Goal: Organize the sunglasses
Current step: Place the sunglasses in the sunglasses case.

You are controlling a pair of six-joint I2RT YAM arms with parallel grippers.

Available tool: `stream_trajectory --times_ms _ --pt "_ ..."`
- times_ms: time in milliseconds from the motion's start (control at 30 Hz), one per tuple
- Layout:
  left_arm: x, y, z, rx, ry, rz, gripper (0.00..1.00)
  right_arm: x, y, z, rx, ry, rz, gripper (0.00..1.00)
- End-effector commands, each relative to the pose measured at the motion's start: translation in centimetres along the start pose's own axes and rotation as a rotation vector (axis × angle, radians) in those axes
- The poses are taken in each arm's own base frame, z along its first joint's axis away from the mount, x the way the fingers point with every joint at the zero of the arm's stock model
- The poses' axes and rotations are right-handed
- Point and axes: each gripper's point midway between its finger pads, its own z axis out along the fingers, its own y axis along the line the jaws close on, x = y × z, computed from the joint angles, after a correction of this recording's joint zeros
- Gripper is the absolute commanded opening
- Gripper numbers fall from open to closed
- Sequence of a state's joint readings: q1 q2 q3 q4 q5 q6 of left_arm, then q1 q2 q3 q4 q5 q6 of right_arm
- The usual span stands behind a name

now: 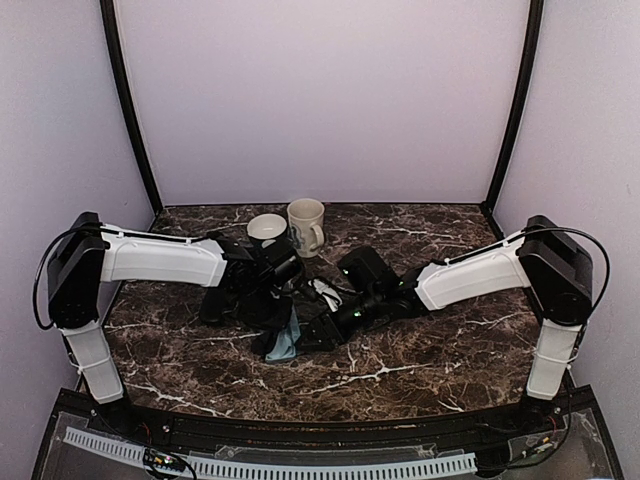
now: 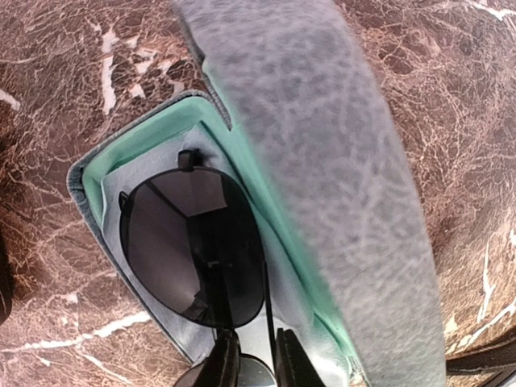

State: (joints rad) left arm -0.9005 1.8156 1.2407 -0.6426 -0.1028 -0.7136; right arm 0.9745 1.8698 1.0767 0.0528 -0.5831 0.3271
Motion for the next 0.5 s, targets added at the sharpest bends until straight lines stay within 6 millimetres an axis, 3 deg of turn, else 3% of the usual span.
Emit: stream_trajectory --times_ms 0,467 --pt "0.7 1.5 -0.4 -0.049 0.01 -0.036 0.13 -0.8 0.4 -0.2 -0.02 -0.026 -0.017 0.61" --pt "0.1 0.5 -0.1 -0.004 -0.01 -0.1 0.16 -0.7 1.1 -0.3 -0.062 -0.026 -0.038 0.61"
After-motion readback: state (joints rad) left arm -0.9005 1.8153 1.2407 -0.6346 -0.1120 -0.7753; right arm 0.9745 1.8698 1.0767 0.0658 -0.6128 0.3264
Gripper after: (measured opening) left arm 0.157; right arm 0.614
